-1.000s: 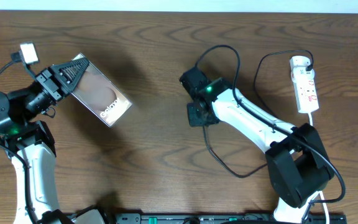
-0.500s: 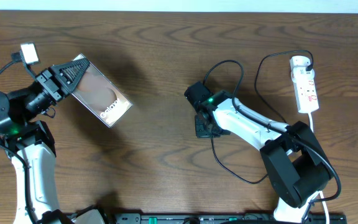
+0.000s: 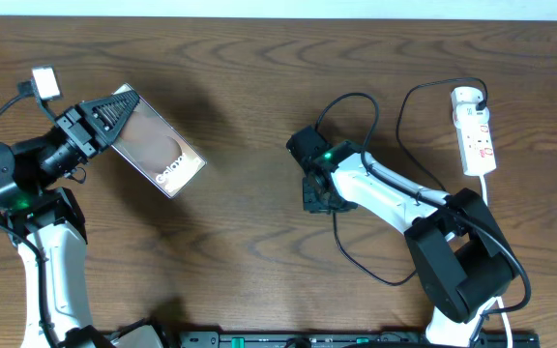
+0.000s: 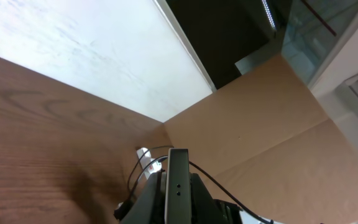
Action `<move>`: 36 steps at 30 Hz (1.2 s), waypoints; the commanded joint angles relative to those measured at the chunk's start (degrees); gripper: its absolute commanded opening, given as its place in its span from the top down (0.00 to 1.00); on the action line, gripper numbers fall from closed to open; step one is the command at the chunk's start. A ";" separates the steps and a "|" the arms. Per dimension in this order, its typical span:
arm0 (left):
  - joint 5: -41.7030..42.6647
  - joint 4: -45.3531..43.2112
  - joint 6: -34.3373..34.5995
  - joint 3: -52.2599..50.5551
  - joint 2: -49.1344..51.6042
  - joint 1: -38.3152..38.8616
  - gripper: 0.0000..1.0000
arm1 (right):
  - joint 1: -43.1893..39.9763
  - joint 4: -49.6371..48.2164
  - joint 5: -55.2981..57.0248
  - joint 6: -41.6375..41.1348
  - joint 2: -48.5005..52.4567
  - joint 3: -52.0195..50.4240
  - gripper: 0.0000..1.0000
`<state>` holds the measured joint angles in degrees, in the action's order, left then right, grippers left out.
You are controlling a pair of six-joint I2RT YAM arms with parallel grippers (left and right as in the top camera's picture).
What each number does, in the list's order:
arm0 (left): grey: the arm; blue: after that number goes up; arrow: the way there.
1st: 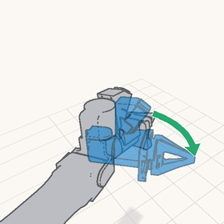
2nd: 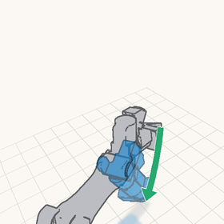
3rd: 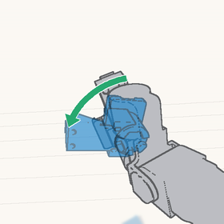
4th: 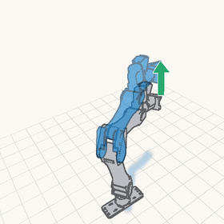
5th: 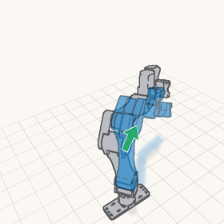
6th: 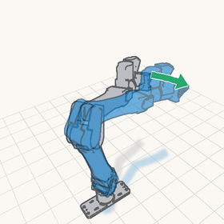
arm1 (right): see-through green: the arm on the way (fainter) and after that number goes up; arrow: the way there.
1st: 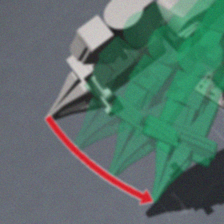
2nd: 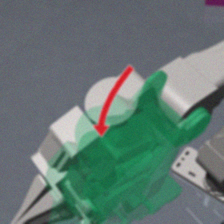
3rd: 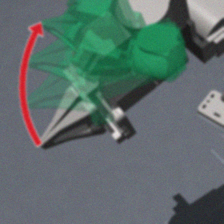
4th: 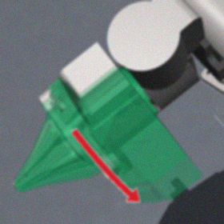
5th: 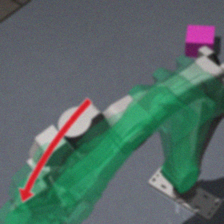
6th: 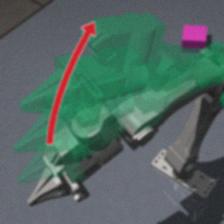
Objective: Plug charger to phone and switch on socket
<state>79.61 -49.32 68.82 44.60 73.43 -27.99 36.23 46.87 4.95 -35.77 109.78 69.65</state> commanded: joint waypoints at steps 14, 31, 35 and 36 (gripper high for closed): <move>0.74 -0.52 0.26 0.72 -0.46 -0.24 0.93 | -0.33 -0.20 -0.31 -0.66 -0.22 -0.28 0.25; 0.76 -0.52 0.28 0.72 -0.46 -0.24 0.92 | 1.05 -0.61 -3.08 -4.07 0.07 -1.79 0.46; 0.74 -0.52 0.26 0.72 -0.46 -0.22 0.93 | 1.05 -1.29 -3.23 -4.09 0.07 -2.38 0.47; 0.76 -0.52 0.28 0.72 -0.46 -0.22 0.93 | 1.05 -1.27 -3.26 -4.09 0.07 -2.38 0.47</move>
<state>79.64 -49.32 68.82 44.60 73.41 -27.99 36.99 45.74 1.85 -38.65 109.78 67.85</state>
